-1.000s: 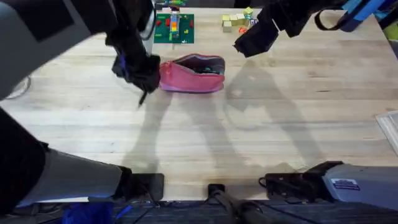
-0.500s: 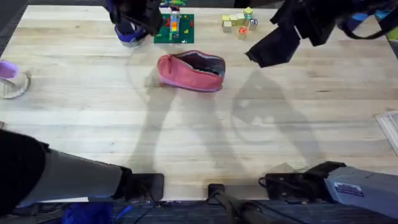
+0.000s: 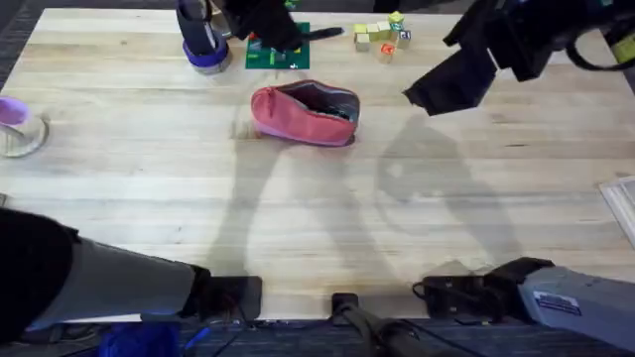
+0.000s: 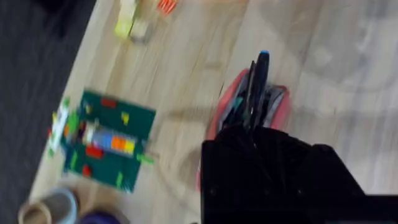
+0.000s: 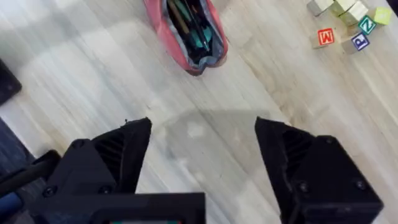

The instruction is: Unzip the bag, pick up the pens from the table one at a time and place them inside, then zip the bag closed.

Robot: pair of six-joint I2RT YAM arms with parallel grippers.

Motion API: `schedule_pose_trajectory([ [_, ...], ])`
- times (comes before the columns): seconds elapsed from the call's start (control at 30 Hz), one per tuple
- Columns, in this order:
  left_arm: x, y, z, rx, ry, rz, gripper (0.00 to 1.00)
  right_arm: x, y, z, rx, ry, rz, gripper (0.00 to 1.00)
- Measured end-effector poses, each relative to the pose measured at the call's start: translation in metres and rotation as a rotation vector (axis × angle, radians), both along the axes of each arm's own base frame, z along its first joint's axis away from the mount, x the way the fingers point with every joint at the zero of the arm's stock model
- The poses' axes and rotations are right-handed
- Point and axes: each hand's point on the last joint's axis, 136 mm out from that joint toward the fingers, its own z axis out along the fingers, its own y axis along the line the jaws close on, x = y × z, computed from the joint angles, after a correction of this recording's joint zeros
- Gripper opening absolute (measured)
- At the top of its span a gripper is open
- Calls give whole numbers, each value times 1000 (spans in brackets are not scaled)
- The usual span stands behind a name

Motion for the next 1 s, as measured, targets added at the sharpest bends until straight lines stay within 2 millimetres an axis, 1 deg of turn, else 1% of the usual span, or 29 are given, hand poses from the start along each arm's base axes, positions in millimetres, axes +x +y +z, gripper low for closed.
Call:
schedule_pose_trajectory([
  [0.13,-9,-17,9,-59,-82,-195,43,-2,-1,-1,-3,9,-1,997],
  [0.23,-10,-27,7,-91,-122,-304,44,-4,-2,-2,-6,18,-1,997],
  [0.3,-9,-32,0,-106,-130,-359,44,-4,-2,-2,-6,18,-1,997],
  [0.37,-6,-37,-11,-126,-125,-409,44,-5,-2,-1,-5,16,-1,997],
  [0.53,3,-48,-46,-180,-76,-491,44,-6,-2,1,-3,9,-1,997],
  [0.6,4,-50,-56,-199,-60,-509,44,-6,-2,0,-3,9,-1,997],
  [0.8,6,-55,-71,-240,-28,-535,43,-5,-2,1,-3,7,-1,997],
  [1.0,4,-55,-87,-240,30,-533,44,-5,-2,1,-3,6,-1,997],
])
